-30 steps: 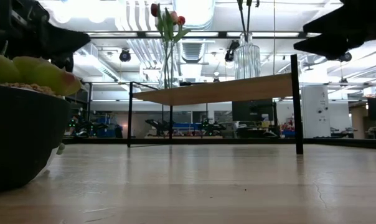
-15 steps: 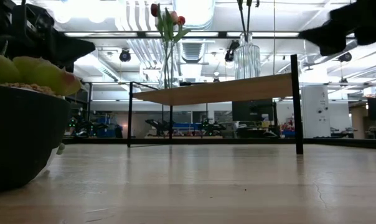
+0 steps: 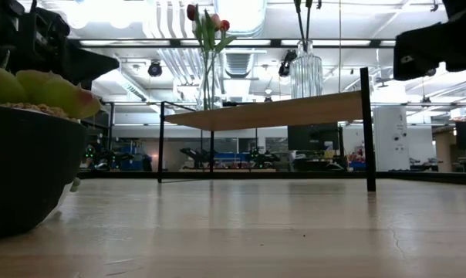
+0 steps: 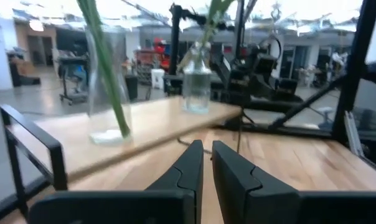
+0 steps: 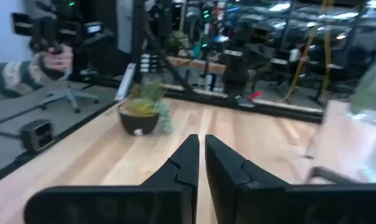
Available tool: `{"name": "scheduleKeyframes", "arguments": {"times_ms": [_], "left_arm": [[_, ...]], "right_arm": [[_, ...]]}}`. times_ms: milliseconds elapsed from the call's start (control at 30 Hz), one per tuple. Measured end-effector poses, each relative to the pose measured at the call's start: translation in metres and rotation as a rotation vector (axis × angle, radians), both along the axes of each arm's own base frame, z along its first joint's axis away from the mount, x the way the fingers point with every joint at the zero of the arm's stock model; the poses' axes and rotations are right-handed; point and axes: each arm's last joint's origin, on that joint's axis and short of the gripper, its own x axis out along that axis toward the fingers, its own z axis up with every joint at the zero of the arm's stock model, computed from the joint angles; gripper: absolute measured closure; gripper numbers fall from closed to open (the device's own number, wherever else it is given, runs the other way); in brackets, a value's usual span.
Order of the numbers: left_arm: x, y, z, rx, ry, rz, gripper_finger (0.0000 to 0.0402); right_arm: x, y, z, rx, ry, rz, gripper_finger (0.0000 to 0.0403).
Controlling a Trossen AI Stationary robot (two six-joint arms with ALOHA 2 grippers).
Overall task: Pick and place flowers into a vace then onto a shelf
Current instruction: Return to Home Position
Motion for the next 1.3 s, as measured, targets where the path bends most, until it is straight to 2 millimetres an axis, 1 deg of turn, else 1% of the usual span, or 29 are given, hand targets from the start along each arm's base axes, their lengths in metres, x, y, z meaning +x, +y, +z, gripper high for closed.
{"name": "scheduleKeyframes", "arguments": {"times_ms": [67,167,267,433,500,600,667,767,933,1200,1300], "left_arm": [[-0.001,0.001,0.004,0.014,-0.013,0.016,0.0385],[-0.001,0.004,0.003,0.018,-0.009,0.031,0.0385],[-0.001,0.005,0.003,0.004,-0.011,0.028,0.0385],[-0.001,0.005,0.001,-0.026,-0.003,0.001,0.0385],[-0.001,0.005,0.001,-0.027,-0.002,-0.007,0.0385],[-0.001,0.005,-0.001,-0.037,0.015,-0.013,0.0385],[-0.001,0.004,-0.006,-0.057,0.022,-0.027,0.0385],[-0.001,0.004,-0.012,-0.087,0.053,-0.044,0.0385],[-0.002,0.004,-0.010,-0.063,0.035,-0.044,0.0385],[-0.003,0.003,-0.009,-0.052,0.021,-0.043,0.0385],[-0.003,0.003,-0.008,-0.021,0.026,-0.041,0.0385]], "right_arm": [[0.001,-0.004,0.001,-0.010,-0.003,0.007,0.0392],[0.001,-0.012,0.003,-0.008,0.014,0.000,0.0395],[0.000,-0.021,0.007,0.027,0.020,-0.018,0.0395],[-0.006,-0.030,0.004,0.104,-0.003,-0.066,0.0395],[-0.009,-0.031,0.001,0.124,-0.016,-0.066,0.0395],[-0.012,-0.032,-0.006,0.138,0.030,-0.075,0.0395],[-0.014,-0.033,-0.008,0.157,0.048,-0.102,0.0395],[-0.018,-0.034,-0.009,0.161,0.041,-0.124,0.0395],[-0.022,-0.035,-0.005,0.153,-0.011,-0.126,0.0395],[-0.020,-0.034,-0.007,0.150,0.017,-0.129,0.0395],[-0.020,-0.034,-0.007,0.146,0.019,-0.129,0.0395]]}}
